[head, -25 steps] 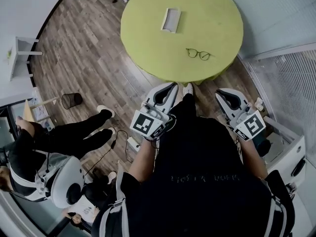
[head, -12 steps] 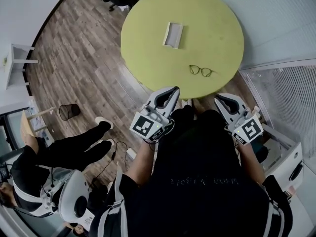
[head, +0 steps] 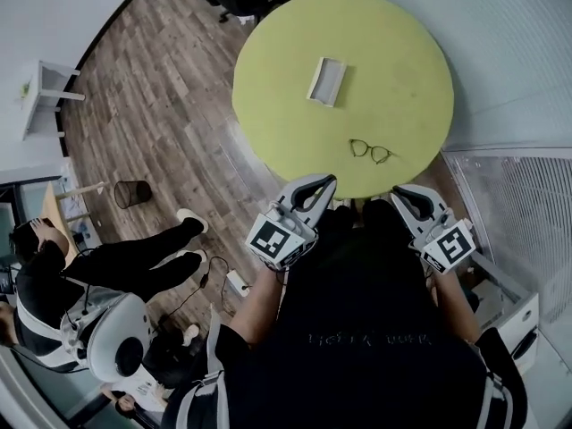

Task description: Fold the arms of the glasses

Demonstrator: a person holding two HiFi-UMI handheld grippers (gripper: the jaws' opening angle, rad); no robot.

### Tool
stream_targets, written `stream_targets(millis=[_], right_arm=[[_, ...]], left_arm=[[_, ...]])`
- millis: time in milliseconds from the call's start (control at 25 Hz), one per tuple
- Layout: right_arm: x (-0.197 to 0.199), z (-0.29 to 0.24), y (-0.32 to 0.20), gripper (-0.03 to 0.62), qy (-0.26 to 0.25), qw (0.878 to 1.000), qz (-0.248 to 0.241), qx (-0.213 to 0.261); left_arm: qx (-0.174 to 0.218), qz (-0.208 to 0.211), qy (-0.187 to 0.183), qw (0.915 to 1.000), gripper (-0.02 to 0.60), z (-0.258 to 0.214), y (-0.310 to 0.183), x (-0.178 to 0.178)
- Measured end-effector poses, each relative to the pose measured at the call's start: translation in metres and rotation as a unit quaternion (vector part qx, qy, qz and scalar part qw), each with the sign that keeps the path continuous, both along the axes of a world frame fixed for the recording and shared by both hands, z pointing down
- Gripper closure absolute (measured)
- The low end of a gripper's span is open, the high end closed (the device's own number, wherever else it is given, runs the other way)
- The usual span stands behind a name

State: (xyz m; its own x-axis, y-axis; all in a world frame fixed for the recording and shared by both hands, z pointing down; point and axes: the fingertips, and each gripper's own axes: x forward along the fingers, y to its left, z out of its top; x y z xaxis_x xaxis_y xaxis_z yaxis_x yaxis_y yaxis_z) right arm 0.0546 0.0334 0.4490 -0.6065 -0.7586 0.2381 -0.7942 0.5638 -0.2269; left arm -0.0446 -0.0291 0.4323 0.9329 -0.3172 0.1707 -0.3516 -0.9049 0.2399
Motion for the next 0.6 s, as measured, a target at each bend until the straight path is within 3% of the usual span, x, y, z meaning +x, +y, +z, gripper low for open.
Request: stream_targets(millis=[400, 600], right_arm=[[0.016, 0.019, -0.018, 0.556, 0.032, 0.998, -0.057, -0.011], [0.019, 0.033, -0.027, 0.556, 0.037, 0.996, -0.082, -0.021]], left_arm=[[0.002, -0.021, -0.038, 0.999, 0.563, 0.019, -0.009, 0.018], [0.0, -0.015, -0.041, 0.9991, 0.563, 0.022, -0.011, 0.029]])
